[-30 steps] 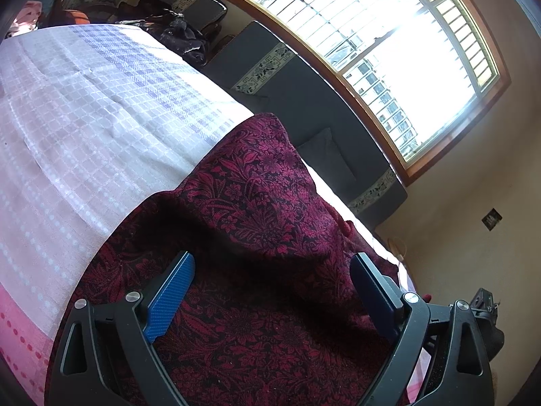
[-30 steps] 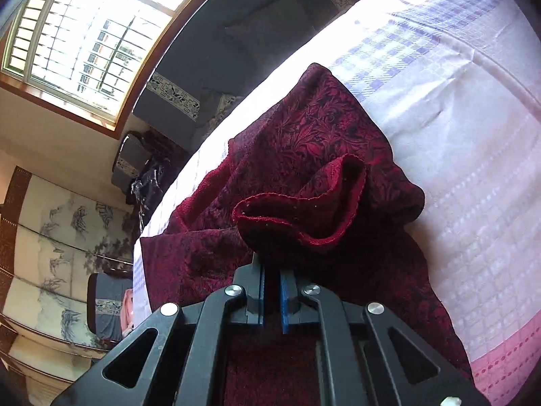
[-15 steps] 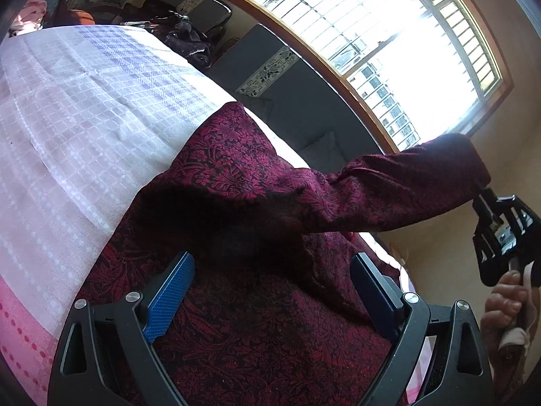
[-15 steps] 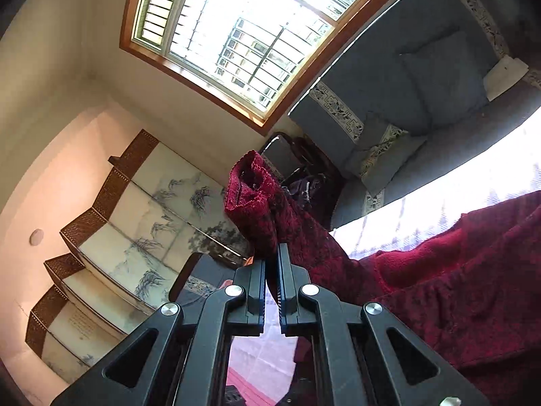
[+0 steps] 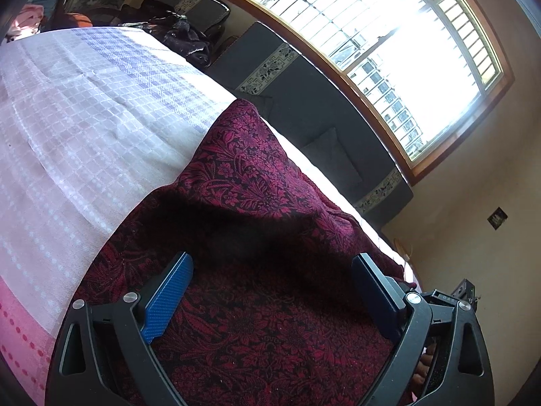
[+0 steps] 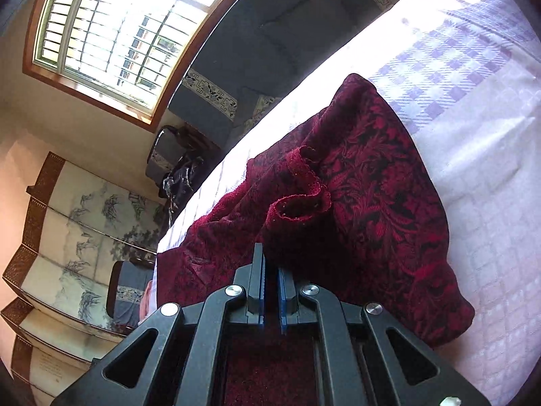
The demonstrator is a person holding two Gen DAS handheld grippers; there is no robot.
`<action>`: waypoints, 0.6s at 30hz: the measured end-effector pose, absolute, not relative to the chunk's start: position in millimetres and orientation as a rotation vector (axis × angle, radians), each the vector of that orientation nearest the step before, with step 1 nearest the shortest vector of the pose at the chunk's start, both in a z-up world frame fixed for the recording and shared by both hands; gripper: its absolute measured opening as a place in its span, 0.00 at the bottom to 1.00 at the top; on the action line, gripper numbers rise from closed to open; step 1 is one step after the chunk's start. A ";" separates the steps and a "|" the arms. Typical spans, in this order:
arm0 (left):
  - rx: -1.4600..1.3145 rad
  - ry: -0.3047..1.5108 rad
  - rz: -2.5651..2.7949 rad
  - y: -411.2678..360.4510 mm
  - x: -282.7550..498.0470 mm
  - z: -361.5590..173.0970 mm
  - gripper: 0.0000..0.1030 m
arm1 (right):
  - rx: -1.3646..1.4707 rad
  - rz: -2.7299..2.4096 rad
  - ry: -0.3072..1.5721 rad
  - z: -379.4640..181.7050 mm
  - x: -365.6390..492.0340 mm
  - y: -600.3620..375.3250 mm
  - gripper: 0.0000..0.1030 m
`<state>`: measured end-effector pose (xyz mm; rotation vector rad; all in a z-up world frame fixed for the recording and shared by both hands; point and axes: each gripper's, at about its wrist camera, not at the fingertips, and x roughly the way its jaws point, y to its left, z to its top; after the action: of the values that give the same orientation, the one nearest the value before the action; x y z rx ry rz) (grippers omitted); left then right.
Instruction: Fold small clothes
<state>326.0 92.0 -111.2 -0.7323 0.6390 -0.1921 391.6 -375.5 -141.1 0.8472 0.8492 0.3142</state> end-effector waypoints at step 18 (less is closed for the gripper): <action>-0.708 0.647 -0.171 88.0 328.8 -111.7 0.92 | 0.637 0.175 0.952 -147.9 386.3 -369.5 0.04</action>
<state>328.8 88.0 -111.7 -0.7075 0.6467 -0.1710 386.3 -369.5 -147.9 0.6372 0.9516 0.1748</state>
